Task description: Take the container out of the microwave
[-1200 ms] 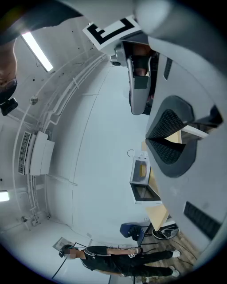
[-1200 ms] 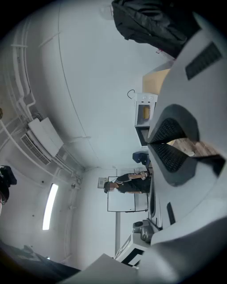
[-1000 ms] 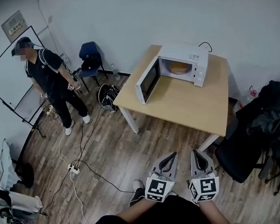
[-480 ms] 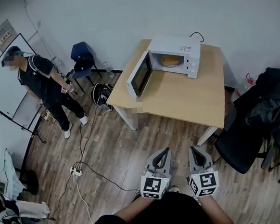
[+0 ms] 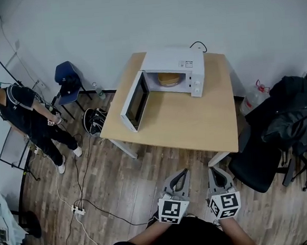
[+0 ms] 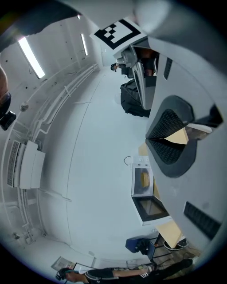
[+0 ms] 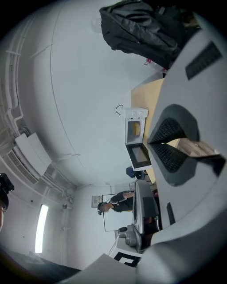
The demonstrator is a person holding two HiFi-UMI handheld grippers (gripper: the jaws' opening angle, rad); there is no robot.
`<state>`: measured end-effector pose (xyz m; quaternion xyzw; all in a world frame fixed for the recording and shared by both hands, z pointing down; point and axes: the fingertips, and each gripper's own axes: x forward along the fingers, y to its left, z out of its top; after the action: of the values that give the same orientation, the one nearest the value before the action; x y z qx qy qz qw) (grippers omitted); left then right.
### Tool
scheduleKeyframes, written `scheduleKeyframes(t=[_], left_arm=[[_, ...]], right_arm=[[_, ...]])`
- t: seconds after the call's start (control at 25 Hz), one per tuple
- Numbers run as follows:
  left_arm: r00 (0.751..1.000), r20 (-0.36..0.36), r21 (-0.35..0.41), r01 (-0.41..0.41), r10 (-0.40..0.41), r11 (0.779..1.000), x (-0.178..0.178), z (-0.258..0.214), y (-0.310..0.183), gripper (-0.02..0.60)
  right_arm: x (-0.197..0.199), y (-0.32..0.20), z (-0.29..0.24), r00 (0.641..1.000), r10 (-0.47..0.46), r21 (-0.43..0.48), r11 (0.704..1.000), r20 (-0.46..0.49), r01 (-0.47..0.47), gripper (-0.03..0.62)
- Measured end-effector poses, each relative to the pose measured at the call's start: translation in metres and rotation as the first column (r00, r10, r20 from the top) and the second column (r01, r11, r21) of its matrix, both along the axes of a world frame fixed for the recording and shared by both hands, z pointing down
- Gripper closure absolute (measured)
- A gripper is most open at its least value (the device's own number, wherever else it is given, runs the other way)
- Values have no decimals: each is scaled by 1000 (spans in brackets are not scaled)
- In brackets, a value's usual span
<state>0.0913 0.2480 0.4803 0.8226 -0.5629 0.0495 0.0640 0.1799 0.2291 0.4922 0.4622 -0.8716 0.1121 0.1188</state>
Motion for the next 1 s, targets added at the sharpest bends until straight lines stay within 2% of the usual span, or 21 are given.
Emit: scheduleKeyframes(t=[0.16, 0.32, 0.56, 0.84, 1.0], left_arm=[[998, -7, -33, -59, 59, 998, -13, 4, -40, 569], [998, -25, -52, -63, 62, 997, -48, 4, -83, 569], [997, -38, -44, -72, 70, 996, -102, 0, -138, 569], [994, -77, -39, -82, 79, 996, -148, 6, -182, 569], [992, -114, -54, -62, 56, 997, -164, 12, -195, 569]], right_arm=[[-23, -42, -1, 1000, 3, -17, 1000, -21, -4, 536], [-60, -85, -12, 998, -26, 9, 1000, -64, 27, 536], [-95, -145, -6, 994, 3, 5, 1000, -112, -3, 536], [-145, -179, -7, 993, -3, 27, 1000, -122, 7, 534], [-153, -184, 1, 987, 0, -4, 1000, -163, -1, 534]])
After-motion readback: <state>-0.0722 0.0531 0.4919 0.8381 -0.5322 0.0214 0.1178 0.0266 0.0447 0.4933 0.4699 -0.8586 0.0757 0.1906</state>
